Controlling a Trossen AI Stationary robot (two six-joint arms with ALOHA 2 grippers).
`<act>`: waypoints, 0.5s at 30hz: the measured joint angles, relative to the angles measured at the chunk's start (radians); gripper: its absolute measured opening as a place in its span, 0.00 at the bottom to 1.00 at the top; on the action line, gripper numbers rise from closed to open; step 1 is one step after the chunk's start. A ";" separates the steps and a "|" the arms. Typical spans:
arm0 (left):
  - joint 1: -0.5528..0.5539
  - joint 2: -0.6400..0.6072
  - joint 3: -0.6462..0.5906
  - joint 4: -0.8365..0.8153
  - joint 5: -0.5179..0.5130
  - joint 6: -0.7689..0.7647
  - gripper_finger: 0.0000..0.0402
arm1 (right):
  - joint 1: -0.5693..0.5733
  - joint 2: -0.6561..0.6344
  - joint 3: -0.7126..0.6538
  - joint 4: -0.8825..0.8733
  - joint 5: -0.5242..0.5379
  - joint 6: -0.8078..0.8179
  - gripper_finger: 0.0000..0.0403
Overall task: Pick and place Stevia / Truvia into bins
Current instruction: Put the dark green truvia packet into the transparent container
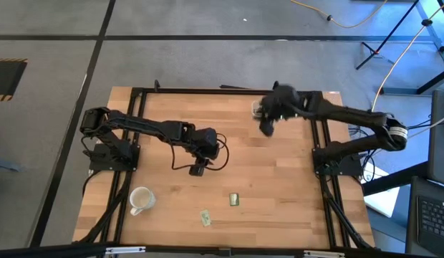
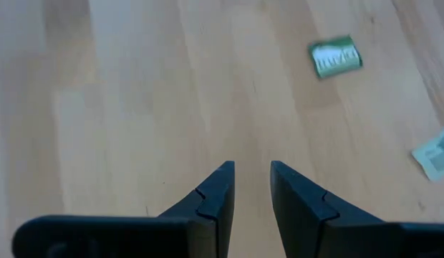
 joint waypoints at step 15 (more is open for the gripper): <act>-0.035 -0.006 -0.180 0.070 -0.008 -0.159 0.15 | 0.611 0.180 -0.056 0.261 0.077 -0.021 0.32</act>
